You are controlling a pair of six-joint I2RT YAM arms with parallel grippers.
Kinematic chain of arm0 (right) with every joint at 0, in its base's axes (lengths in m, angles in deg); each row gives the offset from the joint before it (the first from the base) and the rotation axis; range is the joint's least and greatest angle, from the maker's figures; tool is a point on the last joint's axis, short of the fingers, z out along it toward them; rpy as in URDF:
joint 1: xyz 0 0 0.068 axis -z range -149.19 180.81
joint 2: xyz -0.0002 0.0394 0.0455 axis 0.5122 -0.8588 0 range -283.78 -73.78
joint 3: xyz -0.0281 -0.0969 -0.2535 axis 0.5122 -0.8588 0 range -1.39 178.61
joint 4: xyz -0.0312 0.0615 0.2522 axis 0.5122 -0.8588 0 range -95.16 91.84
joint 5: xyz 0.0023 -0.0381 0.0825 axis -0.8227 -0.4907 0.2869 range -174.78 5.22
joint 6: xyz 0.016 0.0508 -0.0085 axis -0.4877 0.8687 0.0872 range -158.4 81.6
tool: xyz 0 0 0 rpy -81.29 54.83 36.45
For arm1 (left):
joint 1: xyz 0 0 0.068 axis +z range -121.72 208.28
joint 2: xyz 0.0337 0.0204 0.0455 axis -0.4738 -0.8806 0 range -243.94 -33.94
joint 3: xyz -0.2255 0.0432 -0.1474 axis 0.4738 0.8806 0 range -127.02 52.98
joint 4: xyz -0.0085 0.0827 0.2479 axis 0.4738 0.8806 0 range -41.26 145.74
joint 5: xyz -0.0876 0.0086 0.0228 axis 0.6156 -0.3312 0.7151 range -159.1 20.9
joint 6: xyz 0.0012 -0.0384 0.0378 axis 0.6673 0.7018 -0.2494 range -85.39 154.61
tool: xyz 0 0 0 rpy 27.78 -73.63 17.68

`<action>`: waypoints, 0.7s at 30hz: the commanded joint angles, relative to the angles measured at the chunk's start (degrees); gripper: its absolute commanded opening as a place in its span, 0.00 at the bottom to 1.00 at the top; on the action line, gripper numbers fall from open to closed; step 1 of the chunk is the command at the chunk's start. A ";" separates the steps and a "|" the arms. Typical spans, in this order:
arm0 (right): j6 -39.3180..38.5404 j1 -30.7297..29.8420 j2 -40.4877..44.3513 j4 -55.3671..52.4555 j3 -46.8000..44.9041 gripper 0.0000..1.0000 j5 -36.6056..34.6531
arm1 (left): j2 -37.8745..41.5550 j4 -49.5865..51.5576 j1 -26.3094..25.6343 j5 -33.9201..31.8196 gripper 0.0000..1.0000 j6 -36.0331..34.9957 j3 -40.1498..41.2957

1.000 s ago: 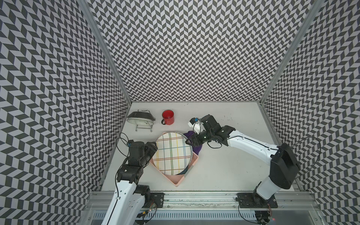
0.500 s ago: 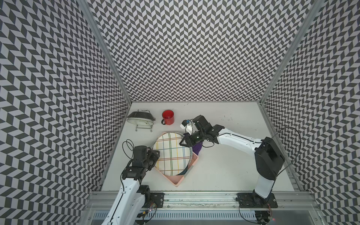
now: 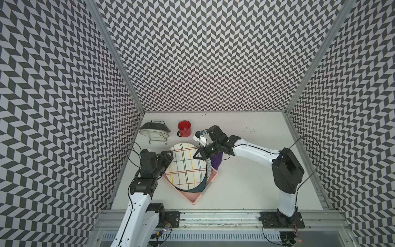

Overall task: Wipe the wet plate dry
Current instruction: Pick up the plate from the bin, then pick up the towel at the center of the board.

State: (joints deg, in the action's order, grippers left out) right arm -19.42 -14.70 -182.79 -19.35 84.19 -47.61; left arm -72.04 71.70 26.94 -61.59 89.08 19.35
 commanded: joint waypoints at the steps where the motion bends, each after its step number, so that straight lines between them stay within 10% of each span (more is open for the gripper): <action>1: 3.48 3.24 8.66 7.57 1.69 0.00 2.55 | -0.28 -0.78 0.38 -2.17 0.68 -10.84 -7.88; 7: 15.10 15.89 19.72 16.41 -5.71 0.00 -2.21 | -10.88 -1.38 -4.47 4.60 0.68 -18.18 -18.53; 15: 24.05 37.10 44.43 11.06 -26.28 0.00 -32.27 | -36.17 5.02 -33.40 -14.87 0.63 -29.80 -35.87; 21: 26.57 39.20 55.23 0.45 -31.61 0.00 -41.70 | -62.43 18.24 -38.73 -22.58 0.55 -32.99 -52.27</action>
State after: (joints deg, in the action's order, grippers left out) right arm 3.80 24.24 -132.06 -17.99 54.77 -83.59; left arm -126.97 78.83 -11.99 -78.16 59.91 -29.52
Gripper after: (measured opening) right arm 0.087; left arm 0.553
